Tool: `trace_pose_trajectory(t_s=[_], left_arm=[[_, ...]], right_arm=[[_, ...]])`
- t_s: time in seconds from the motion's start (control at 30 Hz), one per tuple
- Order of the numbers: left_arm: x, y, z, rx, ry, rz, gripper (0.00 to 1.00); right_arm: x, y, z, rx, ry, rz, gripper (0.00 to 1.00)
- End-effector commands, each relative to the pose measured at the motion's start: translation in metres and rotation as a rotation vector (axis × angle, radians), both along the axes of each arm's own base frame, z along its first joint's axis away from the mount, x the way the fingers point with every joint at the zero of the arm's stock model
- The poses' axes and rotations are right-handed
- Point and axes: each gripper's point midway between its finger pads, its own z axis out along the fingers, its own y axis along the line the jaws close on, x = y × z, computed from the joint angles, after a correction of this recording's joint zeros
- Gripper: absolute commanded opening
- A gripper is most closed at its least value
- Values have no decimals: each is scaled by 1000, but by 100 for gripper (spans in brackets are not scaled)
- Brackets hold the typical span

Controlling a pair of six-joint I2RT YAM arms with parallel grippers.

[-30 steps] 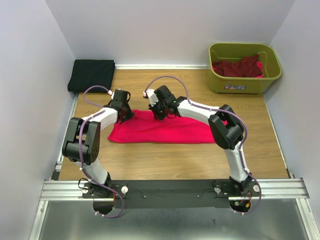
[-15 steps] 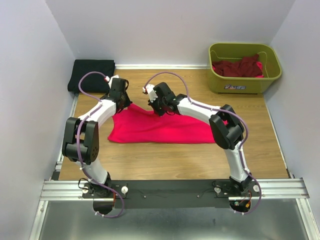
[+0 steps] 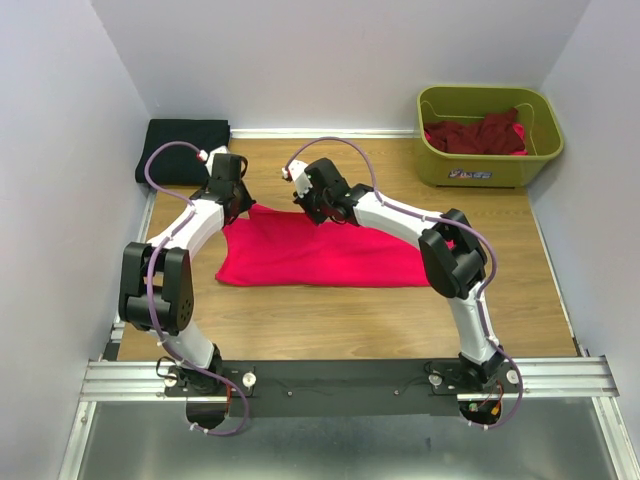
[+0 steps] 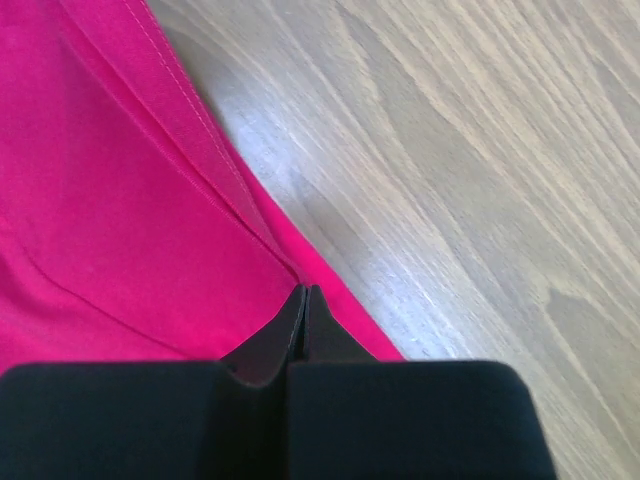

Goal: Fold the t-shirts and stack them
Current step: Fold the tshirt

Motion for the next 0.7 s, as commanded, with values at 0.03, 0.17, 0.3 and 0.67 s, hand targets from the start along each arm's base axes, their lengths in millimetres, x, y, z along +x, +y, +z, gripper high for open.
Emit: trace_pose_trajectory(t_s=[0.03, 0.17, 0.3, 0.67], left_arm=[[6, 7, 21, 27, -54, 4, 0], [6, 10, 23, 36, -62, 17, 0], [5, 16, 17, 65, -37, 38, 0], [20, 18, 35, 91, -81, 14, 0]], right_arm=[[15, -2, -1, -48, -68, -33, 1], [17, -3, 0, -51, -77, -30, 1], [17, -6, -5, -70, -77, -41, 1], [20, -11, -8, -70, -77, -90, 0]])
